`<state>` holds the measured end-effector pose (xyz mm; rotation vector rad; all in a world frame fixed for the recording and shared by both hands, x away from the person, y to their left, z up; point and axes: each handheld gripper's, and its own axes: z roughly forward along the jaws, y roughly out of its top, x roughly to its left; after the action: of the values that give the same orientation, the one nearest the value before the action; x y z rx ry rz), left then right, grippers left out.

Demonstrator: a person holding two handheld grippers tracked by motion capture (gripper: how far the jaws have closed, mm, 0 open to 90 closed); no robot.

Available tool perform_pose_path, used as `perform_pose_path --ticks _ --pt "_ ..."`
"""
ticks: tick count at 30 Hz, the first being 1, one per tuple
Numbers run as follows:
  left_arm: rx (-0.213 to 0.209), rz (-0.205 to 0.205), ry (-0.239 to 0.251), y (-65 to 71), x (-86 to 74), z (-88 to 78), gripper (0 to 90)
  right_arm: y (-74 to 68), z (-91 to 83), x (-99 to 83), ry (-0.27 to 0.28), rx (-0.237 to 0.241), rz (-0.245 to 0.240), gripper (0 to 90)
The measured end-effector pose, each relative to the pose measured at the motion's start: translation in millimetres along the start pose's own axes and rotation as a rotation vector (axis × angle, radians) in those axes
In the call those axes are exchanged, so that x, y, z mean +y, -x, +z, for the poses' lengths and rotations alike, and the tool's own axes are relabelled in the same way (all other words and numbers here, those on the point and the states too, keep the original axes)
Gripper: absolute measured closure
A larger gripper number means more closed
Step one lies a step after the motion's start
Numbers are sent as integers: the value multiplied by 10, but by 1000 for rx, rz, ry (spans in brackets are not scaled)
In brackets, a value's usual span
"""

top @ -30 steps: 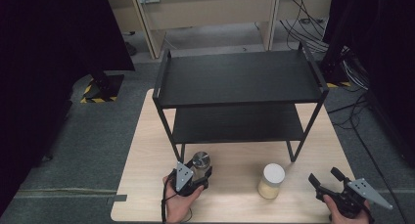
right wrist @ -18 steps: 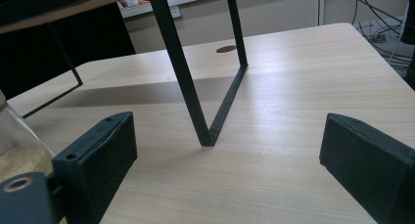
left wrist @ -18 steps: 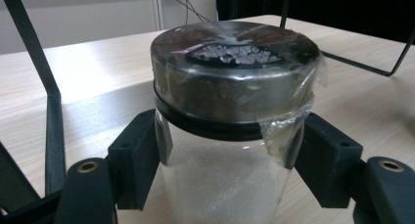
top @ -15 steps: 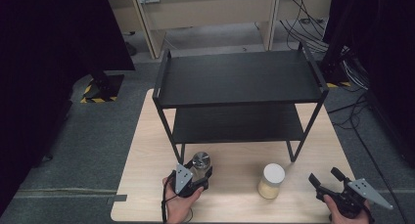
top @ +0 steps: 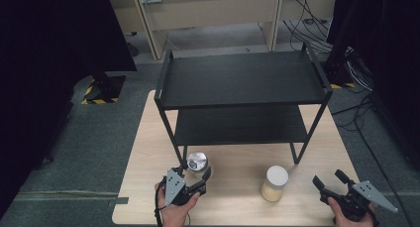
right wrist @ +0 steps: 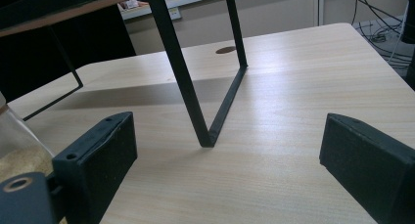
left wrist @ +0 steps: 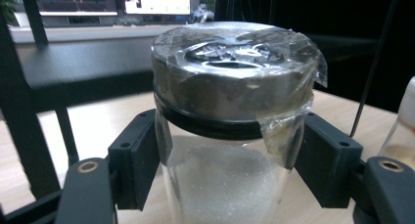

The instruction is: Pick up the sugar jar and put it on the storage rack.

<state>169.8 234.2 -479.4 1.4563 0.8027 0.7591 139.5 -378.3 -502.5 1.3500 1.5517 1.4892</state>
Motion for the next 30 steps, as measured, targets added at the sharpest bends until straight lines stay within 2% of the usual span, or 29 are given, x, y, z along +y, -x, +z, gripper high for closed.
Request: perform_pose_path --ticks 7,20,26,27,30 --pt "8 8 47 28 150 -94 310 1 1 2 -1 1 0 72" --pt "45 15 83 57 358 -151 310 2 2 -8 4 4 7 72" --pt "73 17 99 50 500 -164 311 -1 5 -2 0 4 6 72" --pt "85 24 103 61 562 -171 311 3 4 -3 1 4 9 72" --pt "89 24 104 66 630 -174 311 4 4 -2 1 5 10 71"
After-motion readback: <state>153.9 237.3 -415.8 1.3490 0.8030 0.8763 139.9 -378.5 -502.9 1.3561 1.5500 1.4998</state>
